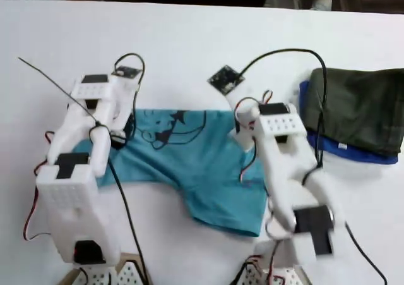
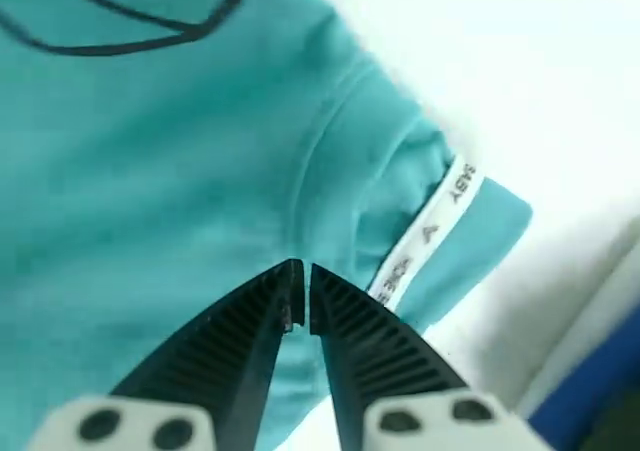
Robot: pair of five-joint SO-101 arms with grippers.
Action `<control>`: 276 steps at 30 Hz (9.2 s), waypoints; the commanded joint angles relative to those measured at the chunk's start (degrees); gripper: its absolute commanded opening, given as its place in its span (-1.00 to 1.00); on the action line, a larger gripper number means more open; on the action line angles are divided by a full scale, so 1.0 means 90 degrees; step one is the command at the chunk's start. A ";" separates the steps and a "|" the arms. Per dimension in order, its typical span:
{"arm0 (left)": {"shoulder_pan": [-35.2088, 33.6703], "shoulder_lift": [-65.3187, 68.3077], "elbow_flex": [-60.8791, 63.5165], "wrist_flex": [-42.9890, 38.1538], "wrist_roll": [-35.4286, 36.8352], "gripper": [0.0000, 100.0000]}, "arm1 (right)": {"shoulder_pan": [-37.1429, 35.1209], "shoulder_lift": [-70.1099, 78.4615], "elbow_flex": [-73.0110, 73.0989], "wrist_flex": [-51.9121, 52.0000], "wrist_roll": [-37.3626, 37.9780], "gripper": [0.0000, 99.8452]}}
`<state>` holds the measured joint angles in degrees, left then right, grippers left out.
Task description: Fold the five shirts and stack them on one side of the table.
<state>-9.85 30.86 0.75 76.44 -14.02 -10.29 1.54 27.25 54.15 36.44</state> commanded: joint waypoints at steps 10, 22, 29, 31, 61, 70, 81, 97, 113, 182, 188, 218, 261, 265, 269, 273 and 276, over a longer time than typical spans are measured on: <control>-0.0088 0.0117 -0.0210 -0.0244 0.0010 -0.95 | 0.0630 0.2867 -0.3018 -0.0181 -0.0039 -0.96; -0.0098 0.0117 -0.0210 -0.0244 0.0010 -0.95 | 0.0757 0.3473 -0.4982 0.1695 -0.0039 -0.96; -0.0098 0.0117 -0.0210 -0.0244 0.0010 -0.95 | 0.0386 0.1910 -0.4952 0.3150 0.0186 -0.95; -0.0098 0.0117 -0.0210 -0.0244 0.0010 -0.95 | 0.0005 0.1236 -0.4327 0.3580 0.0703 -0.95; -0.0098 0.0127 -0.0259 -0.0244 0.0010 -0.95 | -0.3267 -0.1441 0.2823 0.1783 0.1661 -0.54; -0.0098 0.0127 -0.0259 -0.0244 0.0010 -0.95 | -0.3219 -0.1304 0.3204 0.0933 0.1192 -0.55; -0.0098 0.0127 -0.0259 -0.0244 0.0010 -0.95 | -0.3258 -0.0777 0.2989 0.0864 0.0977 -0.64; -0.0107 0.0127 -0.0259 -0.0244 0.0010 -0.95 | -0.3219 -0.0757 0.2989 0.0943 0.0938 -0.95; -0.0107 0.0127 -0.0259 -0.0244 0.0010 -0.95 | -0.2593 -0.0757 0.0664 0.2965 0.2217 -0.96; -0.0098 0.0127 -0.0259 -0.0244 0.0010 -0.95 | -0.0503 0.0376 -0.1397 0.3043 0.2256 -0.78; -0.0098 0.0127 -0.0259 -0.0244 0.0010 -0.95 | -0.0288 0.1343 -0.2061 0.2281 0.2227 -0.97; -0.0088 0.0127 -0.0259 -0.0244 0.0010 -0.95 | -0.0884 0.1236 -0.5158 0.4625 0.2090 -0.87; -0.0098 0.0127 -0.0259 -0.0244 0.0010 -0.95 | -0.0747 0.4039 -0.8068 0.4742 0.1475 -0.71; -0.0098 0.0127 -0.0259 -0.0244 0.0010 -0.95 | -0.0591 0.4049 -0.7941 0.4762 0.1543 -0.92; -0.0098 0.0127 -0.0259 -0.0244 0.0010 -0.95 | -0.0689 0.4049 -0.7629 0.4781 0.1543 -0.96; -0.0098 0.0127 -0.0259 -0.0244 0.0010 -0.95 | -0.0894 0.4186 -0.7394 0.4684 0.1543 -0.96; -0.0098 0.0127 -0.0259 -0.0244 0.0010 -0.95 | -0.1128 0.4527 -0.7394 0.4625 0.1534 -0.96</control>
<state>-9.85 31.12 0.31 76.44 -13.93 -18.37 41.36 -39.21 96.44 49.80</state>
